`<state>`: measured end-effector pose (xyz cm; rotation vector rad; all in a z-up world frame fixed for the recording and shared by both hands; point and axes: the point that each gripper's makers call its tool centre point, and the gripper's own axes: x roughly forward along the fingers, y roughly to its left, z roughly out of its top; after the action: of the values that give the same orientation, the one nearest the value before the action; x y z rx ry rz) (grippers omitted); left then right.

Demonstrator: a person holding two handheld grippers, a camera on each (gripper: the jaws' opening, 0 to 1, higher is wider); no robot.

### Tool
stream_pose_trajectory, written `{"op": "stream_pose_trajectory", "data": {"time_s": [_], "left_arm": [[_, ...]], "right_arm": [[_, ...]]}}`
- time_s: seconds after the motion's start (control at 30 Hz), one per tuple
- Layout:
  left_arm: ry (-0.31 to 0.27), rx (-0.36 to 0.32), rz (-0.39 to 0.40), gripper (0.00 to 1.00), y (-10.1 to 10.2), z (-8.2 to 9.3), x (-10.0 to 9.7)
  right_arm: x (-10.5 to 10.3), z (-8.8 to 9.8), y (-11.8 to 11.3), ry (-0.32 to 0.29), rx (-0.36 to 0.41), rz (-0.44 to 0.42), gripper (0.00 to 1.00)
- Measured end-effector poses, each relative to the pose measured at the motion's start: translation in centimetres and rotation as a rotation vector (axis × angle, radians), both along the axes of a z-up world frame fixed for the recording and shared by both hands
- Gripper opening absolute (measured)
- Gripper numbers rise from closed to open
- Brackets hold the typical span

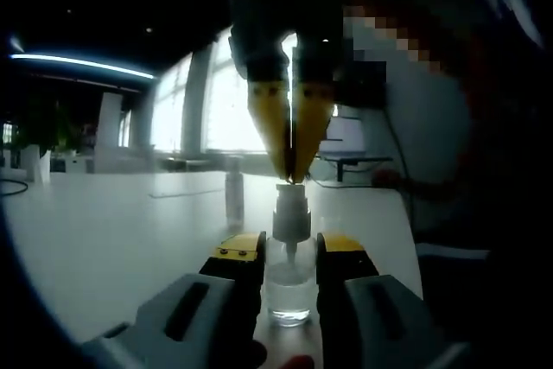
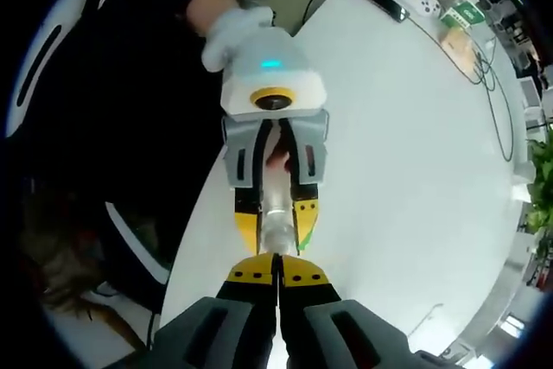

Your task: Clamp pump bottle remove cover press pump head put on cover

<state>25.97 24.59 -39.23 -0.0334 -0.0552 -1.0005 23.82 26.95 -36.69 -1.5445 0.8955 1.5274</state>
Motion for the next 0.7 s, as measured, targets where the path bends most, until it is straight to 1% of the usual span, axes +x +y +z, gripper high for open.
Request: {"op": "stream_pose_trajectory", "data": {"time_s": [0.13,0.3,0.4,0.57,0.7], "left_arm": [[-0.002,0.001,0.000,0.15,-0.05,0.05,-0.13],[-0.003,0.001,0.000,0.15,-0.03,0.05,-0.12],[-0.003,0.001,0.000,0.15,0.02,0.02,-0.05],[-0.001,0.001,0.002,0.15,0.00,0.03,-0.10],[0.001,0.000,0.004,0.15,0.01,0.00,-0.03]], "right_arm": [[0.08,0.34,-0.04,0.002,0.008,-0.005,0.00],[0.15,0.65,-0.08,0.016,0.033,-0.036,0.00],[0.22,0.65,-0.03,0.023,0.039,-0.073,0.00],[0.12,0.62,-0.07,0.028,0.035,-0.052,0.00],[0.13,0.62,-0.12,0.025,0.033,-0.052,0.00]]}}
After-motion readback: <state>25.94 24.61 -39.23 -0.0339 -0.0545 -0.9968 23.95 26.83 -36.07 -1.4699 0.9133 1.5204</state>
